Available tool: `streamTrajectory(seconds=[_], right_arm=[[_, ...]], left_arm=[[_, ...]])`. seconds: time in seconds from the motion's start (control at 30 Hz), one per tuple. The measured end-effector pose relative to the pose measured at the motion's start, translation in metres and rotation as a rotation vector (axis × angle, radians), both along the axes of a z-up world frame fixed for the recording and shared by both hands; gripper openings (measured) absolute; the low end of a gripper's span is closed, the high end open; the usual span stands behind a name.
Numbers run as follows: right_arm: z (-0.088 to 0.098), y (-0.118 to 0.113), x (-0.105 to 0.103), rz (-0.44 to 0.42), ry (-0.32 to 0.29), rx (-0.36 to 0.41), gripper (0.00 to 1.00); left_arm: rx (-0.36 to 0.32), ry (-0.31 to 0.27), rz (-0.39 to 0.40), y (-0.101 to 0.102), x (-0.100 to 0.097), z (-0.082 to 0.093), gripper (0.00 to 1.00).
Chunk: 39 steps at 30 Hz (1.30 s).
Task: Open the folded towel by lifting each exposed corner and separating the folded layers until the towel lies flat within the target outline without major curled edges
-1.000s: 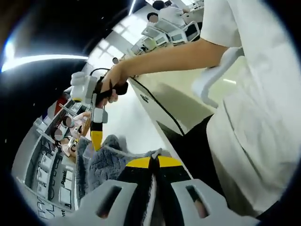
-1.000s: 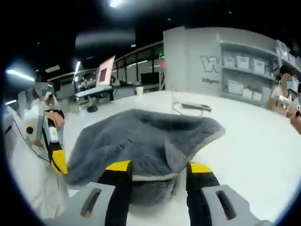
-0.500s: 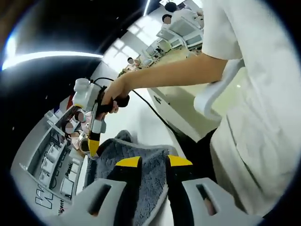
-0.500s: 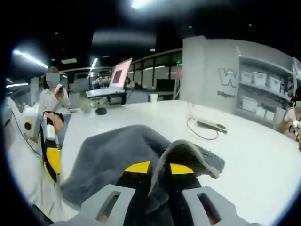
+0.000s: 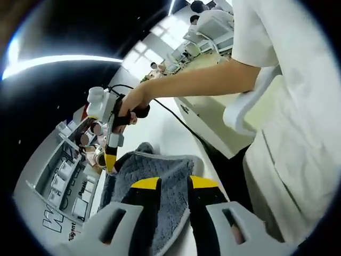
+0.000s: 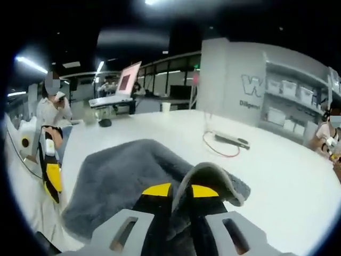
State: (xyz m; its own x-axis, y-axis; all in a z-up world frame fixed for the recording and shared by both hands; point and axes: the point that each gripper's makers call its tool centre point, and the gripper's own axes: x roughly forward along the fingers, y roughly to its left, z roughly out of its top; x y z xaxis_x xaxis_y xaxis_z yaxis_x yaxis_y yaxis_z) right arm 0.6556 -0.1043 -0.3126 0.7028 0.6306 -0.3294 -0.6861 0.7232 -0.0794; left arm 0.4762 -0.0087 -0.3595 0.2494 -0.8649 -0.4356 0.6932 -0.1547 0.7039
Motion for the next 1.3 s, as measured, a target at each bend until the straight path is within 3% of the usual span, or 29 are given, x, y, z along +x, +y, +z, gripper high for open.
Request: streamTrajectory(seconds=[0.07,0.17,0.23,0.3,0.43,0.57,0.73,0.83,0.87,0.93,1.0,1.07,1.1,1.13,1.17,1.23,1.3], right_arm=[[-0.002,0.002,-0.001,-0.004,0.011,-0.002,0.06],[-0.004,0.004,-0.003,0.000,0.011,-0.015,0.05],[-0.006,0.007,-0.004,0.012,-0.003,-0.049,0.05],[-0.006,0.007,-0.004,0.013,-0.009,-0.062,0.05],[-0.007,0.006,-0.004,0.010,-0.014,-0.077,0.03],[-0.001,0.003,-0.006,0.000,-0.024,-0.044,0.02],[0.003,-0.002,-0.010,-0.027,-0.035,-0.015,0.00],[0.013,-0.008,-0.010,-0.044,-0.063,0.015,0.00],[0.012,-0.009,-0.012,-0.058,-0.031,0.046,0.00],[0.012,-0.009,-0.012,-0.062,-0.036,0.052,0.00],[0.013,-0.010,-0.013,-0.084,-0.016,0.080,0.00],[0.013,-0.009,-0.015,-0.078,-0.021,0.074,0.00],[0.012,-0.008,-0.015,-0.076,-0.022,0.070,0.00],[0.010,-0.008,-0.016,-0.071,-0.023,0.056,0.00],[0.008,-0.008,-0.017,-0.068,-0.023,0.041,0.00],[0.004,-0.011,-0.015,-0.077,-0.024,0.021,0.00],[0.001,-0.013,-0.015,-0.078,-0.018,0.010,0.00]], left_arm=[[-0.006,-0.003,0.004,-0.002,0.001,0.001,0.22],[-0.033,-0.020,0.008,-0.004,-0.001,0.007,0.12],[-0.035,-0.083,0.007,-0.002,0.001,0.012,0.15],[-0.035,-0.084,0.001,0.000,0.002,0.014,0.18],[-0.054,-0.069,0.002,0.005,0.004,0.016,0.14],[-0.059,-0.100,-0.024,0.002,0.008,0.018,0.15],[-0.057,-0.111,-0.059,-0.024,0.013,0.024,0.16],[-0.007,-0.128,-0.089,-0.043,0.021,0.025,0.17],[0.005,-0.139,-0.101,-0.054,0.024,0.026,0.17],[0.023,-0.136,-0.091,-0.062,0.028,0.024,0.17],[0.029,-0.077,-0.001,-0.077,0.045,0.022,0.16],[0.035,-0.094,-0.013,-0.084,0.047,0.021,0.16],[0.066,-0.177,-0.049,-0.086,0.047,0.022,0.16],[0.111,-0.295,-0.112,-0.090,0.046,0.022,0.15],[0.134,-0.324,-0.070,-0.091,0.056,0.025,0.13],[0.102,-0.219,0.066,-0.089,0.078,0.033,0.10],[0.073,-0.215,0.025,-0.095,0.083,0.043,0.11]])
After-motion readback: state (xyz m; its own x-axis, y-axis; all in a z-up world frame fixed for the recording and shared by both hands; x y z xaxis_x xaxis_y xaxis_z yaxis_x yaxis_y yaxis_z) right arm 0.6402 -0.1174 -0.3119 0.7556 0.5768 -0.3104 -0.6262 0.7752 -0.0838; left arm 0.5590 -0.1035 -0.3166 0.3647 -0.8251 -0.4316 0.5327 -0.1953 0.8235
